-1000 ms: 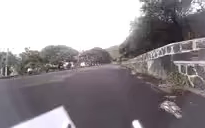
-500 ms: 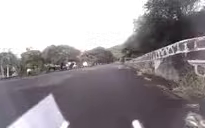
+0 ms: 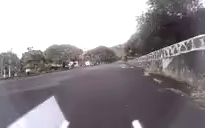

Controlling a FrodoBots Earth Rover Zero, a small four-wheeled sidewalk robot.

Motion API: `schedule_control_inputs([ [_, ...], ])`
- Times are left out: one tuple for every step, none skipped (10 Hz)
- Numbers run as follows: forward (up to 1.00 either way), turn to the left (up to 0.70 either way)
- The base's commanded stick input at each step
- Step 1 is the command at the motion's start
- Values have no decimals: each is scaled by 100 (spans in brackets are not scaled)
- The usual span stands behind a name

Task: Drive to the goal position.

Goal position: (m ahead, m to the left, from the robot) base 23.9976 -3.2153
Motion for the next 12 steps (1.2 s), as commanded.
schedule_control_inputs([
  [100,0],
  [100,0],
  [100,0],
  [100,0],
  [100,0],
  [100,0],
  [100,0],
  [100,0],
  [100,0],
  [100,0],
  [100,0],
  [100,0],
])
